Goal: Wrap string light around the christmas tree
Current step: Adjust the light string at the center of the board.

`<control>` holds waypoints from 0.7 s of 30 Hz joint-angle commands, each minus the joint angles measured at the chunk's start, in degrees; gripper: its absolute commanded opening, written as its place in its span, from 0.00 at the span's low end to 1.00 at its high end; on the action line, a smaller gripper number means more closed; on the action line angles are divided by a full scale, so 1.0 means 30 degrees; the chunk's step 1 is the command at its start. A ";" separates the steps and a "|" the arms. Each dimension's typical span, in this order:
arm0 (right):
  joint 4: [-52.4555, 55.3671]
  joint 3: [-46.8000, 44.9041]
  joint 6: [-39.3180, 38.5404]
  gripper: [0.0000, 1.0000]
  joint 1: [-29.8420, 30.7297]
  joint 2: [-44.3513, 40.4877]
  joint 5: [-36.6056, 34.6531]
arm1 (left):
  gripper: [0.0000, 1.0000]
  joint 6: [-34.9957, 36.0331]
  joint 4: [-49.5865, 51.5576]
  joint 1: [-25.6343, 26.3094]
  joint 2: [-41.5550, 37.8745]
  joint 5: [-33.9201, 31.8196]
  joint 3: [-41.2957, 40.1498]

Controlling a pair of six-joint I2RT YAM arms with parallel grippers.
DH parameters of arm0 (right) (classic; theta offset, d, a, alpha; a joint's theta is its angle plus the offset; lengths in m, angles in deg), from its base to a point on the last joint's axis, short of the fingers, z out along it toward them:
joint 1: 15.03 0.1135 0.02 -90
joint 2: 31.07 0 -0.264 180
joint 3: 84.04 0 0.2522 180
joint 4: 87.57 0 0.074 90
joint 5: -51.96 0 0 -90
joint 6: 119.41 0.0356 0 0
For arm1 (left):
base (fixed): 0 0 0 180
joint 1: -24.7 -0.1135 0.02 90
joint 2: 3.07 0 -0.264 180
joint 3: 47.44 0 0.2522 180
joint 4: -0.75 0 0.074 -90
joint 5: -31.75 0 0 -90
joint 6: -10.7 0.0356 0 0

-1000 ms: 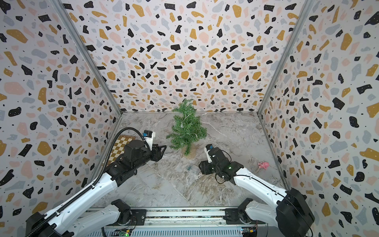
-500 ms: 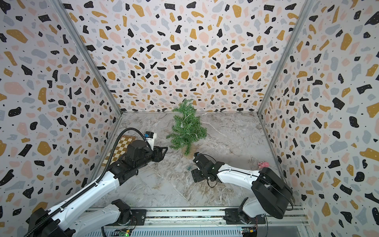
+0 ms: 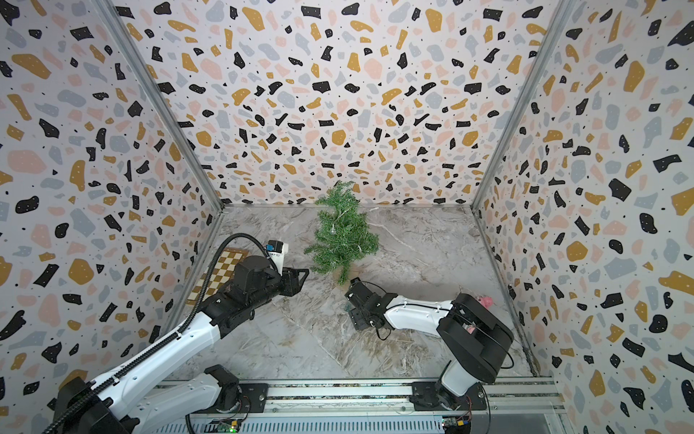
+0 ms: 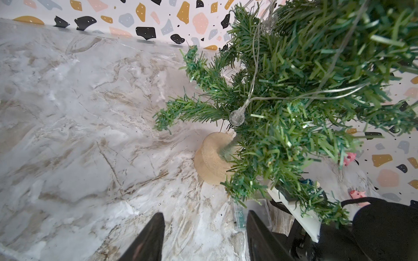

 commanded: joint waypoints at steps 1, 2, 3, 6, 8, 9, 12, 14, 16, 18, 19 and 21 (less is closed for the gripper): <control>0.0187 -0.0016 -0.0292 0.74 -0.0601 -0.0388 -0.0590 | 0.57 -0.0060 -0.0984 -0.0070 -0.0037 0.0136 -0.0173; 0.0180 -0.0150 -0.0331 0.74 -0.0844 -0.0514 -0.0583 | 0.57 -0.0004 -0.0932 -0.0083 -0.0055 0.0112 -0.0173; 0.0155 -0.0252 -0.0393 0.74 -0.1084 -0.0648 -0.0583 | 0.57 0.0030 -0.0907 -0.0078 -0.0091 0.0082 -0.0173; 0.0117 -0.0602 -0.0539 0.73 -0.1845 -0.1243 -0.0483 | 0.57 0.0048 -0.0899 -0.0075 -0.0157 0.0005 -0.0231; 0.0158 -0.0780 -0.0639 0.73 -0.2300 -0.1589 -0.0378 | 0.57 0.0055 -0.0898 -0.0064 -0.0158 0.0010 -0.0246; 0.0178 -0.0817 -0.0657 0.73 -0.2520 -0.1714 -0.0314 | 0.57 0.0063 -0.0899 -0.0080 -0.0169 -0.0014 -0.0232; 0.0475 -0.0819 -0.0802 0.73 -0.3052 -0.2247 0.0055 | 0.57 0.0172 -0.0848 -0.0079 -0.0278 -0.0214 -0.0180; 0.0678 -0.0797 -0.0884 0.73 -0.3299 -0.2826 0.0331 | 0.57 0.0346 -0.0790 -0.0061 -0.0429 -0.0499 -0.0176; 0.0807 -0.0790 -0.1046 0.73 -0.3562 -0.3548 0.0744 | 0.57 0.0678 -0.0463 -0.0080 -0.0626 -0.0950 -0.0035; 0.0820 -0.0825 -0.1187 0.74 -0.4026 -0.4633 0.1460 | 0.57 0.1122 0.0108 -0.0101 -0.0936 -0.1634 0.0213; 0.0794 -0.0856 -0.1252 0.74 -0.4437 -0.5278 0.1880 | 0.57 0.1395 0.0408 -0.0131 -0.1119 -0.2050 0.0315; 0.0739 -0.0850 -0.1354 0.74 -0.5394 -0.6631 0.2369 | 0.59 0.1771 0.0884 -0.0231 -0.1528 -0.2926 0.0383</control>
